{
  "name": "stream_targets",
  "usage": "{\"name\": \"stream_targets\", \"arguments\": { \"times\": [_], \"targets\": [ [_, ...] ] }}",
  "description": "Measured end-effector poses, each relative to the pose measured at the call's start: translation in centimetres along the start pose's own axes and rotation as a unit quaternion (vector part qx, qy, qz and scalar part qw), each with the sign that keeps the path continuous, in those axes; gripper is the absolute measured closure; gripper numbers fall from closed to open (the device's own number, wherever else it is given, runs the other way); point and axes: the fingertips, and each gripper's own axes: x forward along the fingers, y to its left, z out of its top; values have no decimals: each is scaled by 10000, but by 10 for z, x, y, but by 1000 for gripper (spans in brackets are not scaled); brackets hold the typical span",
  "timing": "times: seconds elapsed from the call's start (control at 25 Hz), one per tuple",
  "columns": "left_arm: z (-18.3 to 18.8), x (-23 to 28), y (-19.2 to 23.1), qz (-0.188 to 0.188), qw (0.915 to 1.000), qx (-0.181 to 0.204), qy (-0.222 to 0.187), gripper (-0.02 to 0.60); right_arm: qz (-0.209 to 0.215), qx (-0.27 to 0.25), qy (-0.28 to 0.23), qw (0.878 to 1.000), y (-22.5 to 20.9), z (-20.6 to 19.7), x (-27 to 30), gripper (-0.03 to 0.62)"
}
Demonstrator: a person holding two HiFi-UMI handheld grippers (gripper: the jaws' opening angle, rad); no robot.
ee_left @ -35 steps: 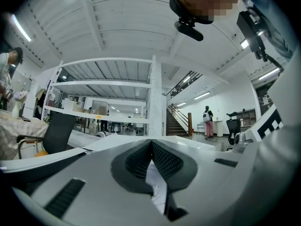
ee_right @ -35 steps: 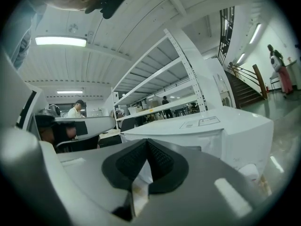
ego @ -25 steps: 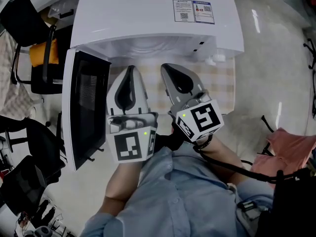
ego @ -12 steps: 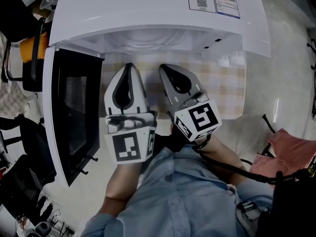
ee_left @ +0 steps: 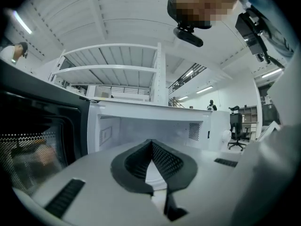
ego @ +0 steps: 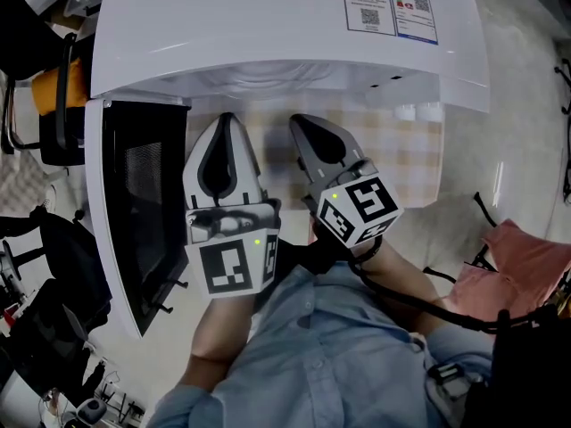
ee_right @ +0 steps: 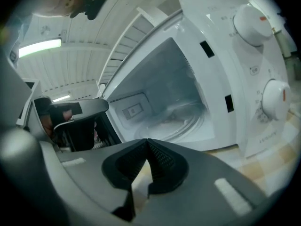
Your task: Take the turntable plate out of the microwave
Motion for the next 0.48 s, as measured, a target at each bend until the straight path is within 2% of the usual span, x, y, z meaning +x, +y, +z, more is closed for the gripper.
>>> {"name": "stream_targets", "arguments": {
  "times": [0.48],
  "targets": [
    [-5, 23, 6, -158, 9998, -100, 114, 574, -124, 778, 128, 9968, -19, -14, 19, 592]
  ]
}}
